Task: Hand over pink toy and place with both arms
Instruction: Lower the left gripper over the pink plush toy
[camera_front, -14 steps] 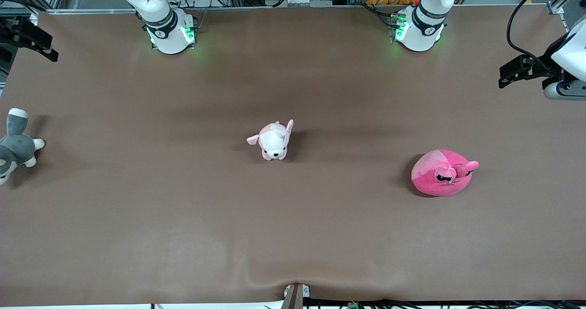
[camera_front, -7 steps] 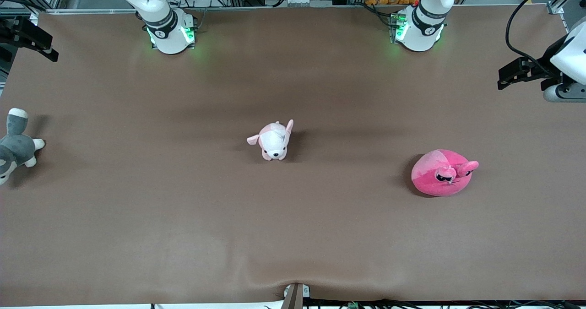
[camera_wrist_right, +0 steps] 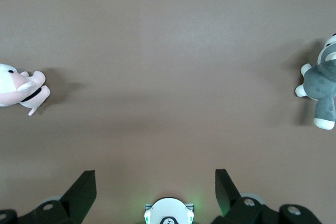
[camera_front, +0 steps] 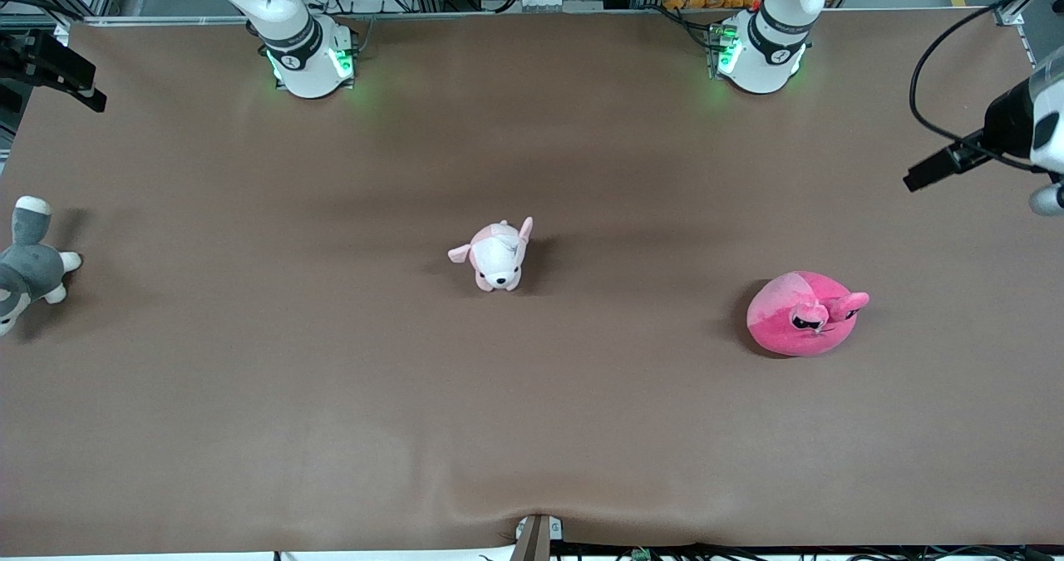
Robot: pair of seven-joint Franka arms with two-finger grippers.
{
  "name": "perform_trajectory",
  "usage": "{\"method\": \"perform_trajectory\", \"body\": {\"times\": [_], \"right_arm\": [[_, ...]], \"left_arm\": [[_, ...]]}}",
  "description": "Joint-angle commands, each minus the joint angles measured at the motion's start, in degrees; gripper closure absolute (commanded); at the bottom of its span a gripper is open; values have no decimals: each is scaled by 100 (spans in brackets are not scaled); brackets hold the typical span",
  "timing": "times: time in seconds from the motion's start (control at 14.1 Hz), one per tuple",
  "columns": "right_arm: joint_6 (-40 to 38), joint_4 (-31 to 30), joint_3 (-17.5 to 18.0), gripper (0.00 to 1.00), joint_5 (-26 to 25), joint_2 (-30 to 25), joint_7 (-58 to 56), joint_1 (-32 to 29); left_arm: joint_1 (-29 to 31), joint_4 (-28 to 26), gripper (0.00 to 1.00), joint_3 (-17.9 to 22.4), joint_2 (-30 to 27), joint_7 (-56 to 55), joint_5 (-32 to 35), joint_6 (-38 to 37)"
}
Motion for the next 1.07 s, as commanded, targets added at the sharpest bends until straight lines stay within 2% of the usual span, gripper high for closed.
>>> {"method": "perform_trajectory", "body": {"times": [0.0,0.43,0.71,0.85,1.0], "right_arm": [[-37,-7,42,0,87,-9,-45,-71],[-54,2,42,0,87,-9,-45,-62],[-54,-7,42,0,87,-9,-45,-62],[-54,2,42,0,87,-9,-45,-62],[-46,2,42,0,87,-9,-45,-62]], "left_arm": [[-25,374,0,-8,364,-1178,-76,-28],[19,348,0,-26,698,-3921,-225,306],[37,278,0,-17,1032,-6020,-199,876],[37,-2,0,-8,1033,-6603,-164,1184],[28,-441,0,0,980,-6658,-146,1483]]}}
